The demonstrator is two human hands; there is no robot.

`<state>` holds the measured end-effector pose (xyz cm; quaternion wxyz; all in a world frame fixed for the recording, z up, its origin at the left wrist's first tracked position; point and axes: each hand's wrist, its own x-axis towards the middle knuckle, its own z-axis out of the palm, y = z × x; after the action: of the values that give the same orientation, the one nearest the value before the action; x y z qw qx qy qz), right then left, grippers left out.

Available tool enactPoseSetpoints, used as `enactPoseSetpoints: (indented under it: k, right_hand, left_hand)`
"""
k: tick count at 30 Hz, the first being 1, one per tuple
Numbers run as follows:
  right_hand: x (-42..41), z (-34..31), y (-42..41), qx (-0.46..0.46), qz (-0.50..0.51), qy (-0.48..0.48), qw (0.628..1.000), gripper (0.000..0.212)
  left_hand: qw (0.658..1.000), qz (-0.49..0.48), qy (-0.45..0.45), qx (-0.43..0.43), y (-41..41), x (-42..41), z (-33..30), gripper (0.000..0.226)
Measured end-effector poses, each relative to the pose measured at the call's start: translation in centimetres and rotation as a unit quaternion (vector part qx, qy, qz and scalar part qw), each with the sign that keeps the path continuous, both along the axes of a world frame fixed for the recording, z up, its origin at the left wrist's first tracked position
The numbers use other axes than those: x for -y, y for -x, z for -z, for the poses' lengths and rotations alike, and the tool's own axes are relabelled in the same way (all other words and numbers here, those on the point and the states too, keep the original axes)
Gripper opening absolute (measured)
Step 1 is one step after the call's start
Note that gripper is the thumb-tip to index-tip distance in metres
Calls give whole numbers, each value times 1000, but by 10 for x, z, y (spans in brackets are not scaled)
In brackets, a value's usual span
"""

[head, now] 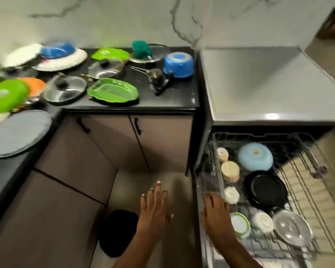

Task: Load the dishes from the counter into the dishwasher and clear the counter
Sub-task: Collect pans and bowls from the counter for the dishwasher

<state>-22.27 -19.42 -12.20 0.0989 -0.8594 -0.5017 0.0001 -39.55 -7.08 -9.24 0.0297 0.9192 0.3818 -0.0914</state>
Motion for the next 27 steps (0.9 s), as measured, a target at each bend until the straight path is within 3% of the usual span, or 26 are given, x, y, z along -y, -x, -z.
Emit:
enactPoseSetpoints:
  k: [2,7,11,19,27]
  right_hand:
    - [-28,-14,19,0,-30,-12,999,39]
    - [-84,-53,59,-4,-118,-22,993,51]
    - [-126,-72,71,12,-163,-56,985,52]
    - [-201,-96,68,31,-173,-113,978,43]
    - [-295,-114,21,-11,-149,-180,972,38]
  left_hand:
    - [999,-37,1,29,32,-23,-8,95]
    - [992,-111,-40,43,97,-75,-27,108]
    - [984,-158,-44,63,124,-102,-53,99]
    - [973,-188,-84,106,129,-160,-81,91]
    - [965,-217,-16,144,67,-239,-110,75]
